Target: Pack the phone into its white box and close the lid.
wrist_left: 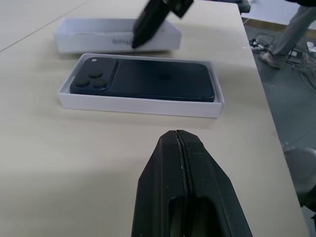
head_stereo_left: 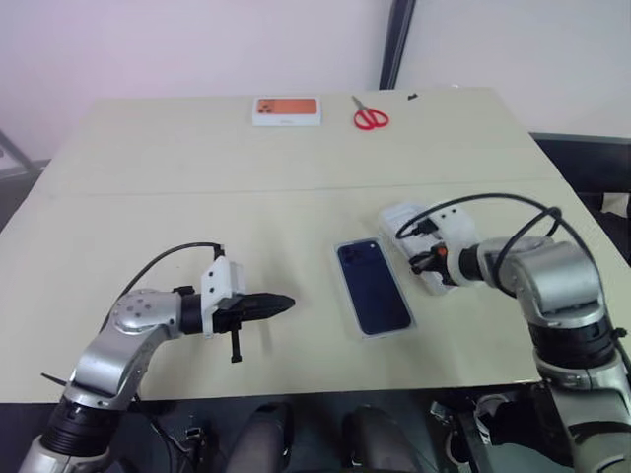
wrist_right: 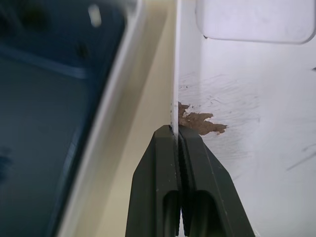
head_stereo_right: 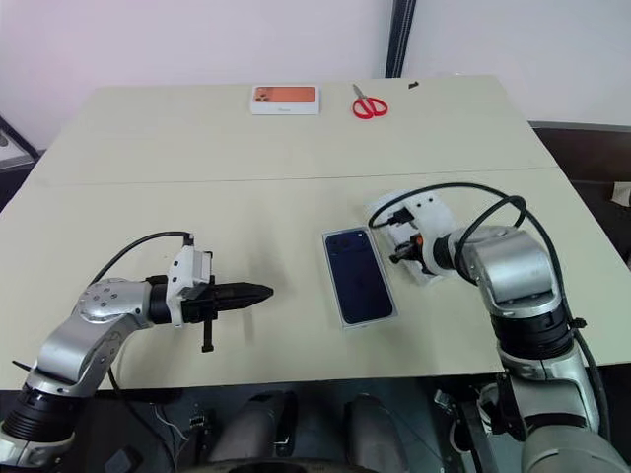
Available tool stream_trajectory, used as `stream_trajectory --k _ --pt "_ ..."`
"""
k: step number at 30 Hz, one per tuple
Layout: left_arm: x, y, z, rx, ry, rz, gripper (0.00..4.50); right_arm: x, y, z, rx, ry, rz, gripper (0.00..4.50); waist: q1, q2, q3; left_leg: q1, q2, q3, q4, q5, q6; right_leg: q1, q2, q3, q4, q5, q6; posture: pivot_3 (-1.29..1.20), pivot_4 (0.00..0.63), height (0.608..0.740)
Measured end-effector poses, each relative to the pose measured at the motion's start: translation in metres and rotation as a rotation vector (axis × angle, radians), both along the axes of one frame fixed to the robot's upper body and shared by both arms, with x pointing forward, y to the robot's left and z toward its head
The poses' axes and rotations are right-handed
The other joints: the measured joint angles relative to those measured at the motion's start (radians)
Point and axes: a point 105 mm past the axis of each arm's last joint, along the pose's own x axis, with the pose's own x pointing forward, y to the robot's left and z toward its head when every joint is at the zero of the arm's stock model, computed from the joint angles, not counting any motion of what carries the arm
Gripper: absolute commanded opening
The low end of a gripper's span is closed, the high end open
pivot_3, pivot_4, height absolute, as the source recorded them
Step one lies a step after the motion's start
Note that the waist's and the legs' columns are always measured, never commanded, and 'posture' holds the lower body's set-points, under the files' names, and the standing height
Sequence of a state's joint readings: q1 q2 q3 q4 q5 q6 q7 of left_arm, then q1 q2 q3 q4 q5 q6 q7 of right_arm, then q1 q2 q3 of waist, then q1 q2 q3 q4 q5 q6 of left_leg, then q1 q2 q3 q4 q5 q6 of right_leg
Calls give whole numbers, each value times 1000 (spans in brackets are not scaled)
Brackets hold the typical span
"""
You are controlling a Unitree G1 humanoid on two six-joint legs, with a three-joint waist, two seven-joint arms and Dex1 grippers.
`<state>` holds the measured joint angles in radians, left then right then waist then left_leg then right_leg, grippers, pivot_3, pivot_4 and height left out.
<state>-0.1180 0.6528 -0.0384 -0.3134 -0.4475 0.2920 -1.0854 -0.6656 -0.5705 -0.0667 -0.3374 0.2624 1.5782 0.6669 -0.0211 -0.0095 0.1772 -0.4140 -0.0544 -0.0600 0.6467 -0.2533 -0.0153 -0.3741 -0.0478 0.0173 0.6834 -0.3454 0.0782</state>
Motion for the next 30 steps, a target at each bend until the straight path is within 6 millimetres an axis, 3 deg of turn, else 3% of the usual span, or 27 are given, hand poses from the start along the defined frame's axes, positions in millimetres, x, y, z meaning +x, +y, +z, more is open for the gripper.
stream_trajectory --k 3,6,10,14,18,21,24,30 --pt "11 17 2 3 -16 88 0 -9 27 43 250 -81 167 70 4 0 0 0 1 -1 -1 0 0 0 1 -1 1 0 0 0 150 740" --pt "20 35 0 17 -18 164 0 -25 49 52 443 -49 321 70 7 0 0 0 1 -1 -1 0 0 1 0 -1 -1 0 0 0 150 740" --pt "28 48 -1 25 -21 222 0 -55 83 29 652 152 451 70 9 0 0 -1 0 1 1 0 3 2 -1 -2 -1 0 0 0 150 740" --pt "32 54 3 27 -40 245 0 -78 108 7 801 315 357 70 -3 0 1 -2 0 1 2 0 4 1 -1 -2 0 0 0 0 150 740" --pt "37 51 12 29 -82 237 0 -83 126 -10 877 373 205 70 -6 0 0 -2 1 0 2 0 4 0 0 -2 1 0 1 0 150 740" --pt "43 37 20 17 -113 202 0 -76 128 -20 903 404 44 70 1 -1 0 -2 1 1 2 0 4 1 0 -2 1 0 1 0 150 740" --pt "46 22 26 4 -134 148 0 -70 122 -21 894 407 -33 887 6 -1 0 -1 0 1 3 0 4 2 0 -2 1 0 1 0 150 740" --pt "42 -11 14 41 -121 27 0 -53 92 -14 791 317 -67 4039 5 0 0 -1 0 1 3 0 4 1 0 -1 0 0 1 0 150 740"
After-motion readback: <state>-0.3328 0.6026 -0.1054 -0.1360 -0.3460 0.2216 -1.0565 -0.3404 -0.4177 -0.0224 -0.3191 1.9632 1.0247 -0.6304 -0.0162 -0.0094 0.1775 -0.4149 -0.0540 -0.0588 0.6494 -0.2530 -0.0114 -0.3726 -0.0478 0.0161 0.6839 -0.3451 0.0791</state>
